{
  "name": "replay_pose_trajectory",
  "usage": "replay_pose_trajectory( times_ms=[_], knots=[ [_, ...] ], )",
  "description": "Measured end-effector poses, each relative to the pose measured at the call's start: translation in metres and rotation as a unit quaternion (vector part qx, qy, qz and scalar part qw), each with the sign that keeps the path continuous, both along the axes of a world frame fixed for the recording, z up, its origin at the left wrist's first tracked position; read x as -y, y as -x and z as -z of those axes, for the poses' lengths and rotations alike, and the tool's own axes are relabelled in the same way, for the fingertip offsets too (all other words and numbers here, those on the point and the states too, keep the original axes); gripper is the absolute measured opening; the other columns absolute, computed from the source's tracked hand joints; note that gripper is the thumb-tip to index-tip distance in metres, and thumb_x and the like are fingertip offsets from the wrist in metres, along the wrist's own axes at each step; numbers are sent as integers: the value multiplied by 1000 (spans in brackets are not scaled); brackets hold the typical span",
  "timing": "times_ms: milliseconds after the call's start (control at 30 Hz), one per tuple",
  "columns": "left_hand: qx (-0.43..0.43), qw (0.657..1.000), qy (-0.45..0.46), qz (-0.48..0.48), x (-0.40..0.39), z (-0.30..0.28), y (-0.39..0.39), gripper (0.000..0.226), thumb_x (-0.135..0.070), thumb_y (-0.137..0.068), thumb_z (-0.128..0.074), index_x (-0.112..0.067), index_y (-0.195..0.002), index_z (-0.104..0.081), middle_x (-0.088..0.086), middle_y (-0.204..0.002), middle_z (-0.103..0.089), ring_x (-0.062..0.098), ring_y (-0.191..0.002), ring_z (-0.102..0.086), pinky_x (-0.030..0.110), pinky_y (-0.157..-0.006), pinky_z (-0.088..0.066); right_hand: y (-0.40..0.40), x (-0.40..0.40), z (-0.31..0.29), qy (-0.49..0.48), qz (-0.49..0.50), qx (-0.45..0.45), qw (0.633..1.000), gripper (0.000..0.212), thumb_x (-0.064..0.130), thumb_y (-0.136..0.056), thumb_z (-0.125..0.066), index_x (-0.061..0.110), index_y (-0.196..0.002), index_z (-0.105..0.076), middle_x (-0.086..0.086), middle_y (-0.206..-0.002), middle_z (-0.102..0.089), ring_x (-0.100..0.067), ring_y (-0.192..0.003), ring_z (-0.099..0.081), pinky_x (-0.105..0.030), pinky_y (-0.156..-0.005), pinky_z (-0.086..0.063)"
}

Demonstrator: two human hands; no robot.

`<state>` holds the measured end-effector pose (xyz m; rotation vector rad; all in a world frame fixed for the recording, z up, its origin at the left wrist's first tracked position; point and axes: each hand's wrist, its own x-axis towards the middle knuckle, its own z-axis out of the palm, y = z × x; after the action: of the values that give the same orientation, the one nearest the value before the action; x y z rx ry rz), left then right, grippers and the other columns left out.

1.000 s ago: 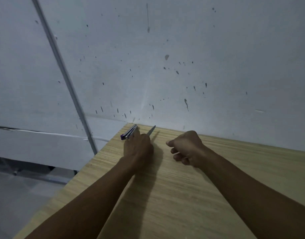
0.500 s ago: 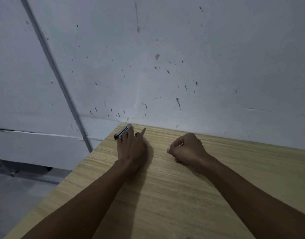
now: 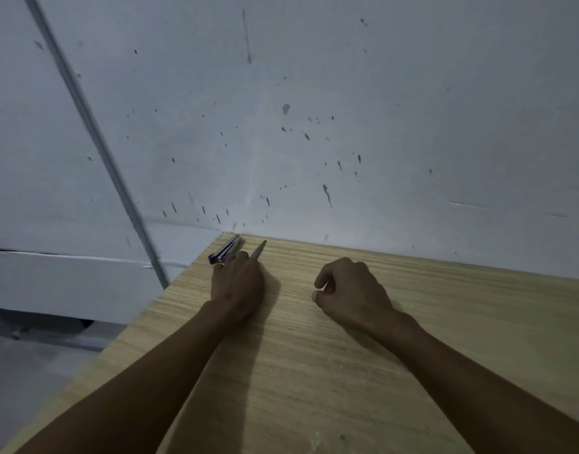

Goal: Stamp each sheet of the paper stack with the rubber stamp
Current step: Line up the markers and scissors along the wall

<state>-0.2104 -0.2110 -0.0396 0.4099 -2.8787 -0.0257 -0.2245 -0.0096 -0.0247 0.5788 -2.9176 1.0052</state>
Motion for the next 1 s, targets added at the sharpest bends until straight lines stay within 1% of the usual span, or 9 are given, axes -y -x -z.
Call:
replay_pose_trajectory(
  times_ms=[100, 167, 233, 367, 467, 533, 633, 833, 1000],
  knots=[
    [-17, 1000, -9, 12, -3, 1, -4, 42, -24, -98, -35, -15, -137, -46, 10, -140, -48, 28, -138, -33, 50, -110, -28, -3, -7, 2, -17, -3, -15, 1000, 20, 38, -79, -68, 29, -95, -62, 7, -97, -64, -14, -90, -61, -30, -78, -47],
    [-43, 998, -20, 30, -9, 0, -9, 48, -30, -99, -34, -19, -146, -34, 7, -150, -37, 25, -146, -18, 48, -113, -20, -7, -13, 1, -23, -3, -23, 999, 20, 38, -80, -68, 29, -96, -62, 7, -98, -64, -15, -90, -61, -31, -78, -48],
    [-68, 996, -31, 50, -19, -5, -17, 47, -31, -99, -36, -15, -143, -39, 7, -151, -37, 25, -145, -20, 46, -112, -23, -14, -21, -2, -28, 0, -32, 999, 20, 38, -81, -67, 29, -98, -62, 6, -99, -63, -16, -90, -61, -31, -79, -49],
    [-141, 979, -84, 119, -53, -17, -40, 38, -26, -97, -46, -10, -130, -54, 8, -138, -53, 26, -130, -44, 42, -104, -37, -35, -42, -13, -42, 6, -59, 997, 20, 38, -83, -65, 31, -101, -62, 5, -102, -63, -17, -93, -60, -31, -77, -47],
    [-173, 961, -122, 177, -85, -25, -65, 31, -25, -96, -50, -12, -123, -59, 3, -124, -60, 21, -108, -59, 39, -86, -50, -58, -65, -23, -51, 18, -80, 995, 20, 37, -84, -65, 30, -102, -62, 4, -104, -63, -19, -95, -60, -31, -77, -46],
    [-191, 949, -137, 209, -107, -28, -82, 26, -24, -95, -52, -13, -116, -63, 1, -114, -62, 17, -91, -65, 37, -74, -52, -74, -84, -28, -55, 30, -87, 994, 20, 36, -84, -65, 30, -102, -62, 4, -103, -63, -19, -96, -59, -31, -77, -45],
    [-211, 932, -162, 248, -143, -32, -110, 19, -21, -92, -56, -13, -106, -66, -1, -100, -65, 16, -72, -65, 38, -68, -52, -100, -119, -32, -58, 52, -97, 992, 20, 38, -84, -65, 29, -102, -63, 5, -98, -65, -18, -95, -60, -30, -73, -42],
    [-191, 913, -207, 296, -215, -27, -155, 15, -23, -90, -56, -15, -97, -66, -4, -88, -67, 14, -73, -61, 39, -67, -52, -151, -194, -31, -68, 120, -97, 986, 20, 41, -82, -66, 30, -98, -65, 7, -96, -65, -15, -91, -59, -28, -70, -39],
    [-118, 923, -207, 303, -262, -16, -175, 18, -34, -89, -55, -20, -79, -61, -6, -76, -63, 14, -74, -59, 39, -66, -52, -182, -242, -30, -98, 172, -60, 978, 17, 38, -83, -67, 28, -97, -64, 4, -99, -62, -17, -88, -60, -28, -69, -43]
  ],
)
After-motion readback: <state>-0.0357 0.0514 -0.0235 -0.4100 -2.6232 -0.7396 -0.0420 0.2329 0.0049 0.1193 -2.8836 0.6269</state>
